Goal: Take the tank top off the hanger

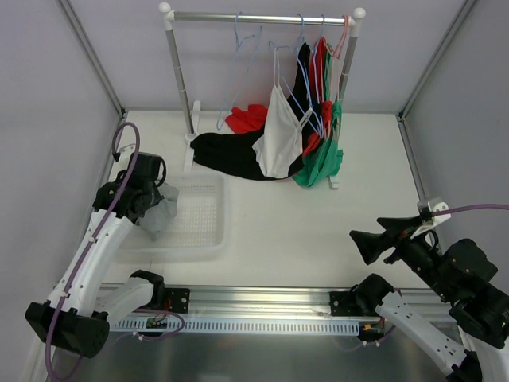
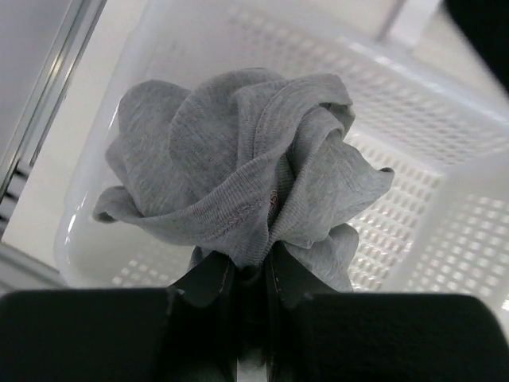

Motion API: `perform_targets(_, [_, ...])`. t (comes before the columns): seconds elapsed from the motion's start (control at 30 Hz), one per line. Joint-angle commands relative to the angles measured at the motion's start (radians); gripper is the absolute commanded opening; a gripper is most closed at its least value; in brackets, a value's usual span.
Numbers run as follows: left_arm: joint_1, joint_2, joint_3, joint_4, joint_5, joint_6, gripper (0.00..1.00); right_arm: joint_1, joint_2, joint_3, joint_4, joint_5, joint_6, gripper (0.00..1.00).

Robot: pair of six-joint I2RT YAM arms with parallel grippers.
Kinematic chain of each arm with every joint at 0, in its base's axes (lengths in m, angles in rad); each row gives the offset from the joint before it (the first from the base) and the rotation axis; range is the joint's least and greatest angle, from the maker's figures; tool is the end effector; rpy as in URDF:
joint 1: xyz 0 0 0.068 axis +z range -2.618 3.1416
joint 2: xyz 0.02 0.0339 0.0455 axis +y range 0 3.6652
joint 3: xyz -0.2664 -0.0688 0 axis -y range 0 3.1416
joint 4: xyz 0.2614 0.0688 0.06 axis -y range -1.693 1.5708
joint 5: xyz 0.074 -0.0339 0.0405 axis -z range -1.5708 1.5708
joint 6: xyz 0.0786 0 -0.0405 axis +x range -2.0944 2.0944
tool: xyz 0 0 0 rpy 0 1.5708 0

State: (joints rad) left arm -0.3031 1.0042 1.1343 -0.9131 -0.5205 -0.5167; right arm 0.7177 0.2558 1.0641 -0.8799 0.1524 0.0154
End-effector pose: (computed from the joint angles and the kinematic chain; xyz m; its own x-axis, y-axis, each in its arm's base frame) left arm 0.2304 -0.0311 0.3314 -0.5471 -0.2780 -0.7896 -0.4000 0.9154 -0.0451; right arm 0.0461 0.0244 0.4005 -0.0621 -0.0340 -0.9975 -0.5351 0.8448 0.0045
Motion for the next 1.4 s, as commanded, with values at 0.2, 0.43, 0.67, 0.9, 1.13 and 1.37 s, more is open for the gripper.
perform_targets(0.2, [0.177, 0.001, -0.131, 0.066, 0.161, -0.080, 0.13, -0.001, 0.020, -0.021, 0.082, -0.059, 0.012, 1.00])
perform_targets(0.43, [0.177, -0.061, -0.088, 0.065, 0.195, -0.053, 0.99, 0.000, 0.052, -0.027, 0.101, -0.079, -0.002, 0.99])
perform_targets(0.67, [0.174, -0.197, 0.077, 0.071, 0.614, 0.115, 0.99, -0.001, 0.281, 0.075, 0.108, -0.028, -0.057, 1.00])
perform_targets(0.9, [0.173, -0.286, 0.098, 0.118, 1.010, 0.277, 0.99, 0.002, 0.580, 0.304, 0.111, 0.050, -0.126, 0.94])
perform_targets(1.13, [0.173, -0.492, -0.164, 0.275, 1.025, 0.222, 0.99, -0.006, 0.876, 0.562, 0.102, 0.118, -0.261, 0.81])
perform_targets(1.37, [0.173, -0.547, -0.367, 0.388, 0.981, 0.201, 0.99, -0.122, 1.195, 0.910, 0.039, 0.021, -0.344, 0.67])
